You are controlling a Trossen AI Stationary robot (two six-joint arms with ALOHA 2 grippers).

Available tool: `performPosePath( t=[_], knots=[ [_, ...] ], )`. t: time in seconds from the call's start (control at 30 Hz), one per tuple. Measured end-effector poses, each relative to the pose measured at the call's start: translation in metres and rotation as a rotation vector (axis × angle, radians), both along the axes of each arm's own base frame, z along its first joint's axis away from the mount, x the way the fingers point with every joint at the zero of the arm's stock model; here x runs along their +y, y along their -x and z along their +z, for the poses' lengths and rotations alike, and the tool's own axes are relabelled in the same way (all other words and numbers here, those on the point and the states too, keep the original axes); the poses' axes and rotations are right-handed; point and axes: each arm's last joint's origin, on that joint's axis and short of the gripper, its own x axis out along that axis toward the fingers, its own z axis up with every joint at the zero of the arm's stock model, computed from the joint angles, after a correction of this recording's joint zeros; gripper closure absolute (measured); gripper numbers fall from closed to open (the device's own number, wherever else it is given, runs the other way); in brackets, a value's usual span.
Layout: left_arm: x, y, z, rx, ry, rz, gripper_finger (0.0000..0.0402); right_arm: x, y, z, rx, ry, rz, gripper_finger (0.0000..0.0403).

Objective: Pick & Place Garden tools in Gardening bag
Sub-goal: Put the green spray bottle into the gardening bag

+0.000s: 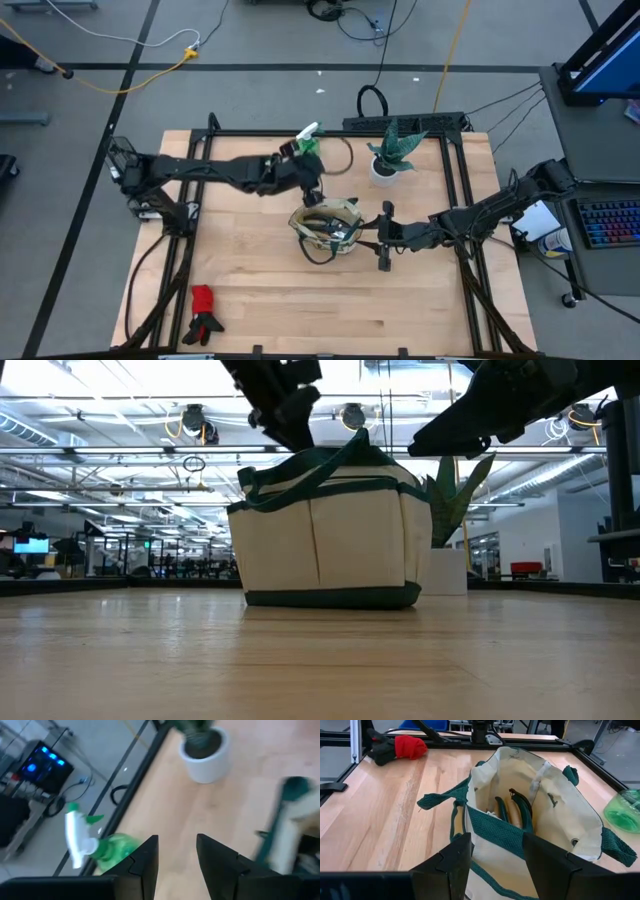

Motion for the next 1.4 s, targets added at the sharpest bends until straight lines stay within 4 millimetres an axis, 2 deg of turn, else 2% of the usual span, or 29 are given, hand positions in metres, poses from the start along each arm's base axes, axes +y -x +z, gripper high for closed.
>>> performPosePath(
  t=[0.2, 0.47, 0.77, 1.0, 1.17, 1.4],
  knots=[
    [0.045, 0.008, 0.000, 0.013, 0.011, 0.082, 0.0266, 0.000, 0.000, 0.000, 0.000, 0.000, 0.000, 0.0232],
    [0.091, 0.022, -0.002, -0.006, 0.141, 0.031, 0.0266, 0.000, 0.000, 0.000, 0.000, 0.003, 0.001, 0.0232],
    [0.121, 0.035, -0.002, 0.048, 0.078, 0.018, 0.0266, 0.000, 0.000, 0.000, 0.001, 0.003, 0.001, 0.0232],
    [0.146, 0.039, 0.001, -0.073, 0.122, -0.014, 0.0266, 0.000, 0.000, 0.000, 0.001, 0.003, 0.001, 0.0232],
    [0.164, 0.037, -0.007, -0.106, 0.129, -0.068, 0.0266, 0.000, 0.000, 0.000, 0.001, 0.003, 0.001, 0.0232],
    [0.183, 0.036, -0.023, -0.080, 0.113, -0.040, 0.0266, 0.000, 0.000, 0.000, 0.001, 0.003, 0.002, 0.0232]
  ],
)
